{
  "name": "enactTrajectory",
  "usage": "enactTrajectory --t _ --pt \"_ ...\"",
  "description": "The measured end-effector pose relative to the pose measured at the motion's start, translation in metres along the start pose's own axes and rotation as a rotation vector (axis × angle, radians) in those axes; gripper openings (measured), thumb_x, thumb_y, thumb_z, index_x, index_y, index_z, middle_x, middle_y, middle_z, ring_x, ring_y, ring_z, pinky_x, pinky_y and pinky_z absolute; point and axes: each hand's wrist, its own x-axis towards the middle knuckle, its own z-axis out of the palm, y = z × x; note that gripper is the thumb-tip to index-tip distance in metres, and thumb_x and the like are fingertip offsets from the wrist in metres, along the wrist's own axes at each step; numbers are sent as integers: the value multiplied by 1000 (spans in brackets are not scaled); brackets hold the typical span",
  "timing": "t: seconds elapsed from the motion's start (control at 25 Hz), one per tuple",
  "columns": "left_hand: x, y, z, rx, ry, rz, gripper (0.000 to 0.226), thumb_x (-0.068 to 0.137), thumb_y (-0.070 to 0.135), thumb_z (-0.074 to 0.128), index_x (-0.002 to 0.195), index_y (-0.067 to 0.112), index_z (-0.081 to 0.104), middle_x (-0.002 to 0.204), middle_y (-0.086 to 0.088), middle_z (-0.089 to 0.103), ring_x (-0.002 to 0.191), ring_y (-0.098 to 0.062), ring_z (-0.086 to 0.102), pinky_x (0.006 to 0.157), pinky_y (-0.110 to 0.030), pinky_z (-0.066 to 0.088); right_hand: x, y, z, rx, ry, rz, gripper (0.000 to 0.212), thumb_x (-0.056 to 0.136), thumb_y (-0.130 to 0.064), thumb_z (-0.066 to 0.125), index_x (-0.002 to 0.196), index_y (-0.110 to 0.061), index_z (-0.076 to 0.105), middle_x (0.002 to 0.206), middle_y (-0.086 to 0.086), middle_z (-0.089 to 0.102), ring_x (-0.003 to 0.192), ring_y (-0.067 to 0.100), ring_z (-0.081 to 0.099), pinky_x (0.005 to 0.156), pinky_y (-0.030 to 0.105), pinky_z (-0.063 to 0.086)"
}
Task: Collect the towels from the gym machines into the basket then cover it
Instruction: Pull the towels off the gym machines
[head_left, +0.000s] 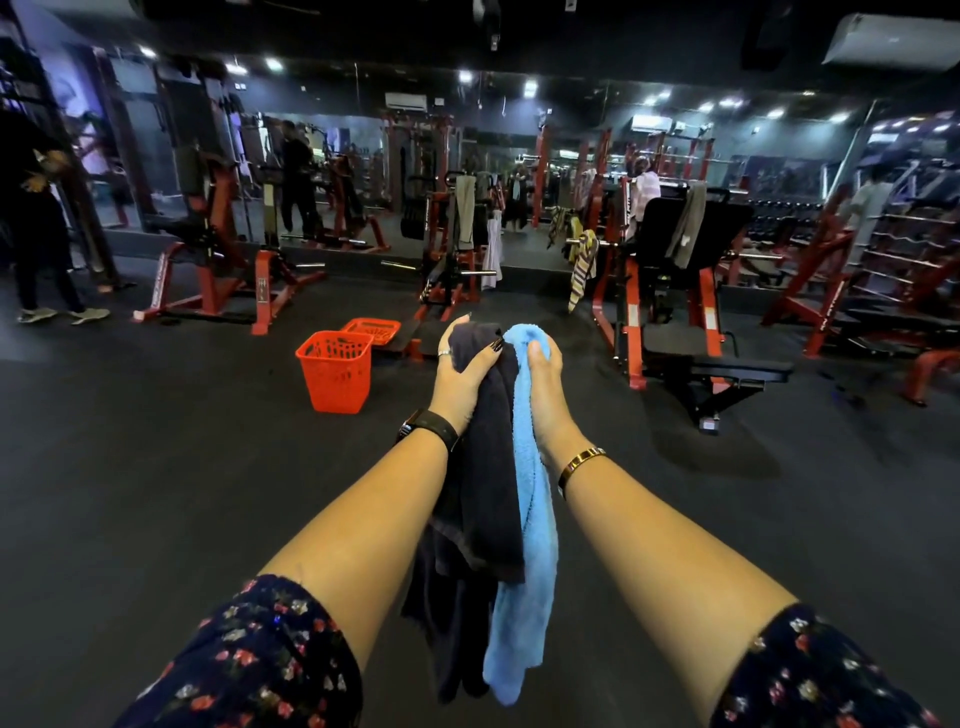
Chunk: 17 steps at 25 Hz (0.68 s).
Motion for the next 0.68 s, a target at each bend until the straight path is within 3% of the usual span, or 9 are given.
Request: enactTrajectory --t 0.2,0.32,0.52,0.68 --pt "104 -51 3 -16 3 -17 63 83 25 66 138 25 35 122 5 53 115 -13 53 97 -26 43 112 33 3 15 -1 9 48 95 -50 36 141 -40 24 138 4 45 125 21 48 110 47 38" --pt "172 -78 10 -10 19 -11 69 80 27 66 141 20 34 121 5 54 115 -14 53 97 -26 44 186 44 1 34 -14 2 46 97 -45 37 140 -37 27 137 4 46 123 20 49 109 46 39" --pt "317 -110 26 31 75 55 62 85 16 64 140 13 36 115 11 54 107 1 53 88 -11 44 337 47 3 51 -65 -31 29 98 -39 41 125 -41 32 130 0 48 117 15 51 100 32 42" --pt "412 -131 24 17 116 64 59 87 10 62 140 12 35 113 8 54 103 -2 55 77 -7 47 444 60 19 42 -82 -62 29 95 -43 46 122 -45 34 132 2 50 121 19 51 107 41 41"
